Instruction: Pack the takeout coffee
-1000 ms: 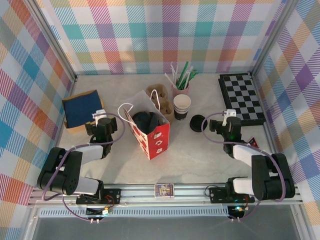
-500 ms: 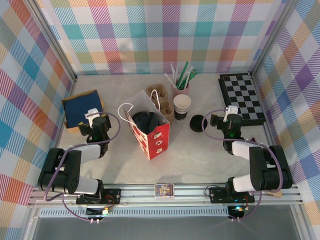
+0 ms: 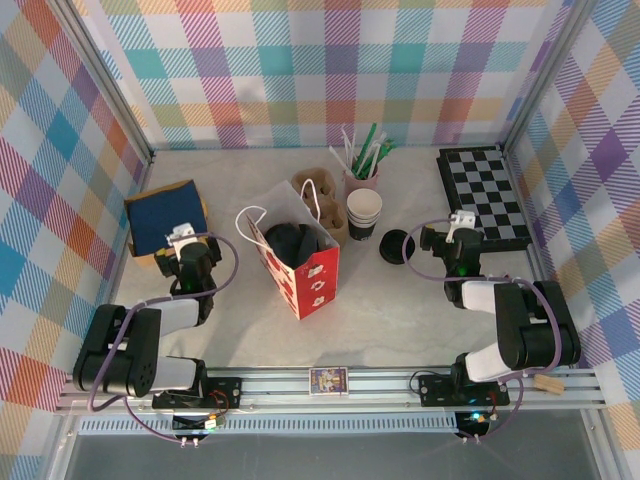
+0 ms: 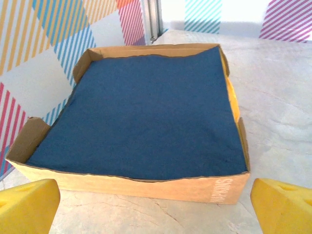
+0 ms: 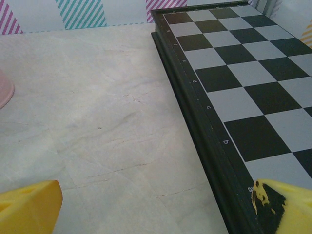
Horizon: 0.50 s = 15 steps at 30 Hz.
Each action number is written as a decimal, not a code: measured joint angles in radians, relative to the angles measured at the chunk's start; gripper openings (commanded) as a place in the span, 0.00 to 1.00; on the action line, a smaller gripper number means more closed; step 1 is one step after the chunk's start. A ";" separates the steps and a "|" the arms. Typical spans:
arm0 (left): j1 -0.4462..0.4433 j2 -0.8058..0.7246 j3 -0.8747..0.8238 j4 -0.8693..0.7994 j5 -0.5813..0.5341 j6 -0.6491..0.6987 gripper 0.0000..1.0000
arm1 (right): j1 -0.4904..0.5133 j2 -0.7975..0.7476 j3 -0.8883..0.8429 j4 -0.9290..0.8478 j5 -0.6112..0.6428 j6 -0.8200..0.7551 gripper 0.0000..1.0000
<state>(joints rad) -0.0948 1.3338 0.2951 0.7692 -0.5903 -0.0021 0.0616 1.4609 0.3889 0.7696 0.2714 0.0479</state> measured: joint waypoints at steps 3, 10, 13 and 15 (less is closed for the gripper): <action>0.000 -0.018 -0.026 0.029 0.024 0.000 1.00 | 0.000 0.000 -0.010 0.010 0.000 0.000 0.99; 0.001 -0.044 -0.034 0.020 0.076 -0.017 1.00 | 0.000 0.000 -0.010 0.014 -0.001 0.000 0.99; -0.003 -0.049 -0.034 0.028 0.095 -0.028 1.00 | 0.000 0.000 -0.010 0.016 -0.001 0.000 0.99; -0.003 -0.036 -0.034 0.045 0.093 -0.040 1.00 | 0.000 0.000 -0.010 0.016 -0.001 0.000 0.99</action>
<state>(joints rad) -0.0975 1.2980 0.2615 0.8146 -0.4973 -0.0418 0.0616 1.4609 0.3786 0.7856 0.2707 0.0479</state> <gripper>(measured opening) 0.997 0.995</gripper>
